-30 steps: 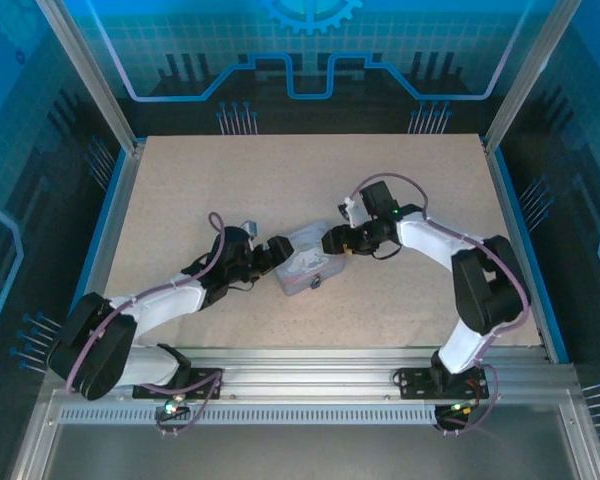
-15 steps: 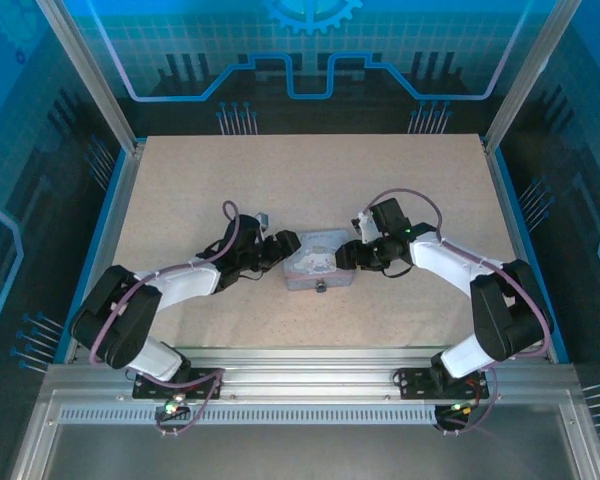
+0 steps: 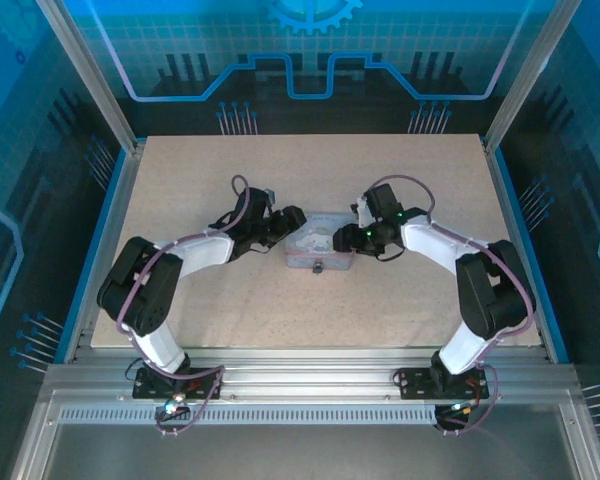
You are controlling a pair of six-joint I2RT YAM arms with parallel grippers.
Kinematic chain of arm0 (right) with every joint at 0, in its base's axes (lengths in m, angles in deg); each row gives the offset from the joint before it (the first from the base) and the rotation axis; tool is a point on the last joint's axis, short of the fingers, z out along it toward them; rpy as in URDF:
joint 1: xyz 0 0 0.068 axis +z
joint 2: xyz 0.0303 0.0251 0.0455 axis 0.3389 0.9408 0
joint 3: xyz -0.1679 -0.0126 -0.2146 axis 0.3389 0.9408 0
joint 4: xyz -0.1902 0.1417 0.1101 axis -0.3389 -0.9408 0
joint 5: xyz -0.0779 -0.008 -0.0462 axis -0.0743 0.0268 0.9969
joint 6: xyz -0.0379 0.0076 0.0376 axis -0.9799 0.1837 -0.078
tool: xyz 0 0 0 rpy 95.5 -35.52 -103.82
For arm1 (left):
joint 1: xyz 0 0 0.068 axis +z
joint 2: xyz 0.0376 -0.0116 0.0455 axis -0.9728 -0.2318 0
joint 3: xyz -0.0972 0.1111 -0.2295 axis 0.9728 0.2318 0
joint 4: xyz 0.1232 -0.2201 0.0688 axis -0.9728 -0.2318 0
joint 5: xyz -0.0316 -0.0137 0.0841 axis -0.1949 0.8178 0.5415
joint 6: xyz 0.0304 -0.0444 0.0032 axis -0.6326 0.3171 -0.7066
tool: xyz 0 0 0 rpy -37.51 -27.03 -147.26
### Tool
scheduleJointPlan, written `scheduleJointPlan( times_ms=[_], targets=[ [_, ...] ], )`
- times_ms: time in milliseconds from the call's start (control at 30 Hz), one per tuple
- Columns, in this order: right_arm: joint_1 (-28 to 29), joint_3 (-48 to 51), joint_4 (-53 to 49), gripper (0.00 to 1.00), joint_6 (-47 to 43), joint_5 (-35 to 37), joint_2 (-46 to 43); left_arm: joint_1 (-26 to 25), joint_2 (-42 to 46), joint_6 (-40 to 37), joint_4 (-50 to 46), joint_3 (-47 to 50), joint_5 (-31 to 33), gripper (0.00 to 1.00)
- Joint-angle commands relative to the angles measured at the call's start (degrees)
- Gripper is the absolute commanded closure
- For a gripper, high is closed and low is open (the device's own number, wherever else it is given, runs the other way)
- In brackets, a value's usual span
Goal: Unlock a padlock with a key
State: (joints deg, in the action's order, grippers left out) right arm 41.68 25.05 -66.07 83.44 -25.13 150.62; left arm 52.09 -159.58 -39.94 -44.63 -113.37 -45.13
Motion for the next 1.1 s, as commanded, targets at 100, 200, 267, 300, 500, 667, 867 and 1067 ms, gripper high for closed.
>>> scheduleJointPlan(
  times_ms=[100,200,267,300,500,667,867,1067],
  targets=[
    [-0.26,-6.71,3.01,0.39,0.47,-1.01,4.75,-0.67,-3.34,-1.09,-2.09,-4.83,-4.61,0.26],
    [-0.34,-7.01,3.11,0.39,0.64,-0.99,5.44,-0.41,-3.44,-0.65,-1.59,-4.11,-4.21,0.26],
    [-0.34,-6.56,3.36,0.39,0.78,-1.23,5.40,-0.19,-3.29,-0.58,-1.44,-3.58,-4.05,0.25],
    [-0.33,-6.02,3.62,0.38,0.89,-1.26,5.06,0.07,-3.04,-0.60,-1.41,-3.30,-3.95,0.24],
    [-0.43,-5.41,3.13,0.36,0.75,-0.89,4.21,1.28,-2.00,-1.44,-2.17,-2.70,-3.77,0.21],
    [-0.45,-5.08,3.02,0.35,0.73,-0.73,3.77,2.09,-0.81,-2.39,-3.20,-2.09,-3.42,0.20],
    [-0.26,-3.81,3.20,0.33,1.16,-0.65,2.68,3.11,1.87,-3.17,-3.64,-0.03,-2.52,0.15],
    [-0.26,-3.16,2.43,0.28,1.08,0.87,1.39,4.01,5.08,-4.49,-4.84,1.69,-2.28,0.01]
  ],
)
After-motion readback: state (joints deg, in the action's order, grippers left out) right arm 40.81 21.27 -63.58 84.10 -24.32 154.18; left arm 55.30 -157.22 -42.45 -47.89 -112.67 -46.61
